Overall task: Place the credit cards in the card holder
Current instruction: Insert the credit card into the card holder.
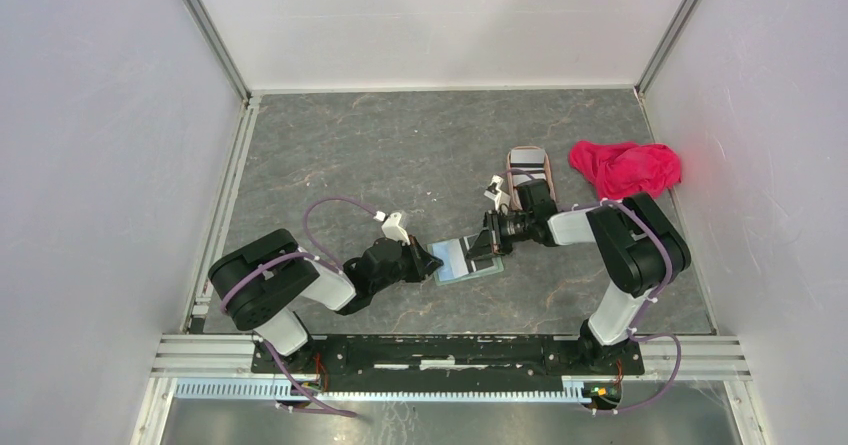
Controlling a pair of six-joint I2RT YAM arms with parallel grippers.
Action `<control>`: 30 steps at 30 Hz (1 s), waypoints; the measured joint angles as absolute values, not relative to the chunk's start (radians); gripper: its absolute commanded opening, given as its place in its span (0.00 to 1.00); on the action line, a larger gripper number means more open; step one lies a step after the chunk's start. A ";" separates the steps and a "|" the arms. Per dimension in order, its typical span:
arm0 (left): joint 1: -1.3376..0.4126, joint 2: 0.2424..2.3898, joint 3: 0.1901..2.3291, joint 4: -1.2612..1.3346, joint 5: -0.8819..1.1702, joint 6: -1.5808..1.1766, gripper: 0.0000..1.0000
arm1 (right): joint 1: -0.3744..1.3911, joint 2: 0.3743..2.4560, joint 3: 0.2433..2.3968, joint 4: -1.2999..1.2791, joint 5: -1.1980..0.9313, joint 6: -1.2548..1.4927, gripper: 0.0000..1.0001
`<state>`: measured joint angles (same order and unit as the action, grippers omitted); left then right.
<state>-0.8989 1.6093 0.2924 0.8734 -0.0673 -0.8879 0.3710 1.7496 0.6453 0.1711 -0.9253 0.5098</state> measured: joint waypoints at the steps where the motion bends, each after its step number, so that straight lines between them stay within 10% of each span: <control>1: -0.899 1.609 0.292 0.873 -0.067 -0.888 0.15 | 0.374 1.750 0.645 0.171 -0.923 0.510 0.08; 30: -0.899 1.375 0.332 0.657 -0.027 -0.888 0.27 | 0.420 1.764 0.739 0.036 -0.897 0.356 0.34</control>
<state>-0.8989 1.3750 0.3325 0.6567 -0.0273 -0.8875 0.4202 1.7641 0.7391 0.0357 -0.8970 0.3557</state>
